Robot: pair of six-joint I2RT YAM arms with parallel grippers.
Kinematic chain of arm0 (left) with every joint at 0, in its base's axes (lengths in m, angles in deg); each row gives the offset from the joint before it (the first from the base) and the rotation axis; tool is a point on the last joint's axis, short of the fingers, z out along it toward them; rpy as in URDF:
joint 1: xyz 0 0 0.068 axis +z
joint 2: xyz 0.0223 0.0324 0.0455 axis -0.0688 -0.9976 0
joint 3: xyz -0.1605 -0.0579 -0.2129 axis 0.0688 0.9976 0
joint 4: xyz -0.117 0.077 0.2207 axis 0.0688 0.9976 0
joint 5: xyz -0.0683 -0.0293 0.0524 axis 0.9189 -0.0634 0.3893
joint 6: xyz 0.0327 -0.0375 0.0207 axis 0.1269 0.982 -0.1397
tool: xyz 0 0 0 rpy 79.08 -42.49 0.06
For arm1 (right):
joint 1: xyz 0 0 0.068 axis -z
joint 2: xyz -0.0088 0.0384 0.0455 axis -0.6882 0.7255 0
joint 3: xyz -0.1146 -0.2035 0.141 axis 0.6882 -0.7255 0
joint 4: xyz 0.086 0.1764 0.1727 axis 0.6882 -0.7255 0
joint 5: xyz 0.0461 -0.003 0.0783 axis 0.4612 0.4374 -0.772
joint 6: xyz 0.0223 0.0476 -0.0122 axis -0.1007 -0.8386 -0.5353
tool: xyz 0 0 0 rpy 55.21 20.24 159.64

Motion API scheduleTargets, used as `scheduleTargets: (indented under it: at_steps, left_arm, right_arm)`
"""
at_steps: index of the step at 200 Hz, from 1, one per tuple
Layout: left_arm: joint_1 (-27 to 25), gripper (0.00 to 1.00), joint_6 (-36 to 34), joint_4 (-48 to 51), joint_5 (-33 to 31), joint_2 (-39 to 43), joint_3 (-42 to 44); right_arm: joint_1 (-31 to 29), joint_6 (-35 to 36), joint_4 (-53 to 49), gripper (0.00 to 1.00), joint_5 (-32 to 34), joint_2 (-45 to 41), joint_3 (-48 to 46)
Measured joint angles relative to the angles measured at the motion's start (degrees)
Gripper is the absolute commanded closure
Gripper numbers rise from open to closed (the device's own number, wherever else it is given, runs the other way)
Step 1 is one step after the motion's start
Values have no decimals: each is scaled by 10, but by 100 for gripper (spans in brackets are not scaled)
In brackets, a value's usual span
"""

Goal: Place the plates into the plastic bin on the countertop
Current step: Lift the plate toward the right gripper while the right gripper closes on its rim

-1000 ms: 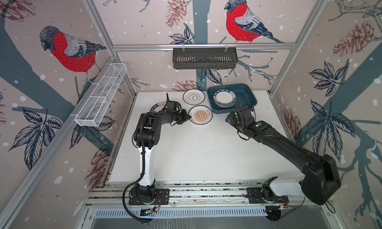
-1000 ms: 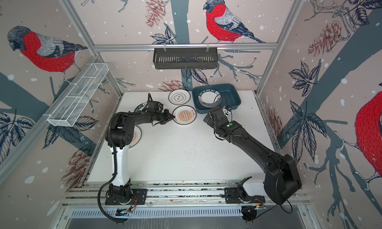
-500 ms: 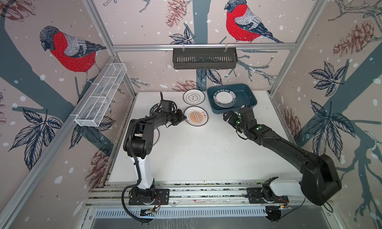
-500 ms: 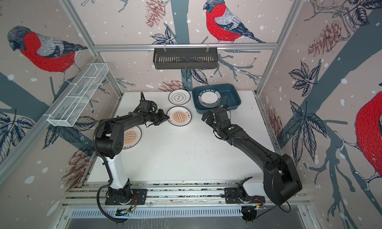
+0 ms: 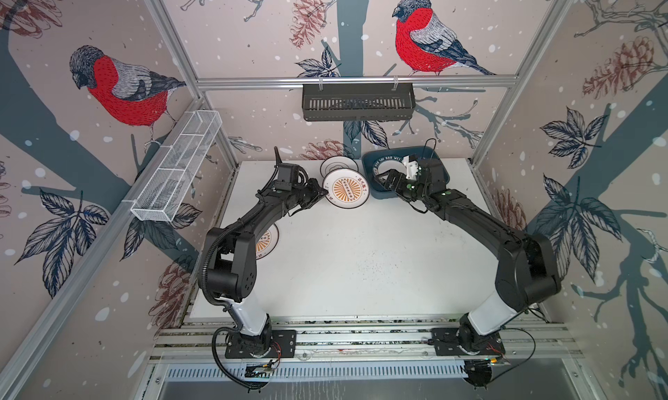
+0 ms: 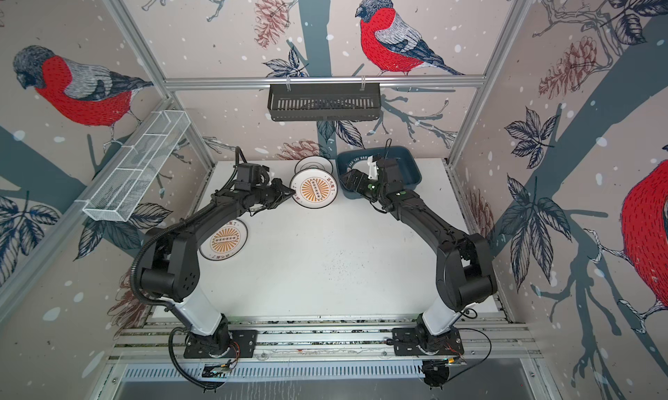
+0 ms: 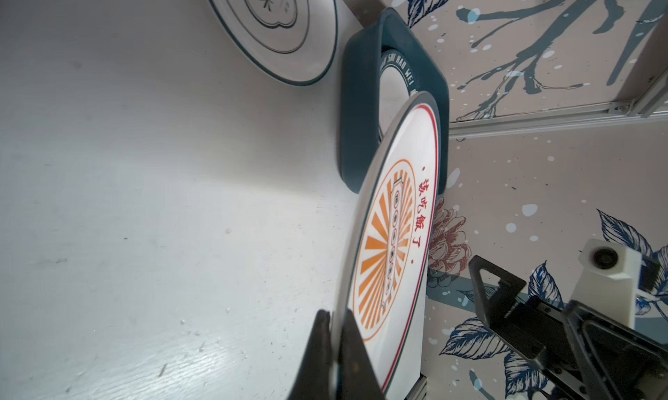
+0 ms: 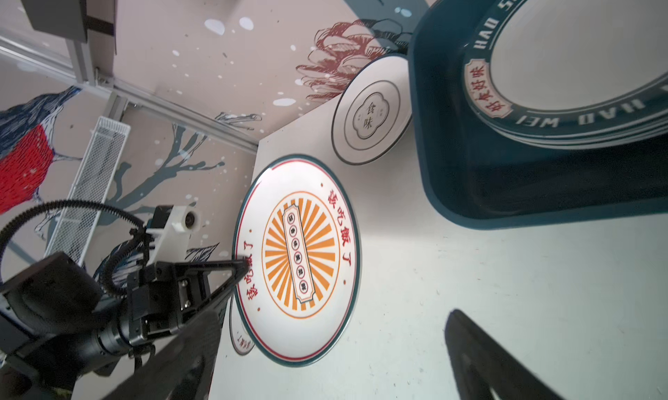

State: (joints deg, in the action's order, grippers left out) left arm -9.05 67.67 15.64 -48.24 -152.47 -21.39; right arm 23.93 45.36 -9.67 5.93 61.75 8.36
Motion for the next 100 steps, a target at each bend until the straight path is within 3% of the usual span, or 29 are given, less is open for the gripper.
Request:
scheduleTargets:
  at_steps: [45, 100]
  left_arm:
    - [-53, 100, 24, -14, 4, -5, -34]
    - [-89, 100, 78, -83, 5, -20, -32]
  right_arm:
    - [50, 26, -7, 18, -86, 14, 0]
    - [83, 40, 4, 40, -141, 10, -24]
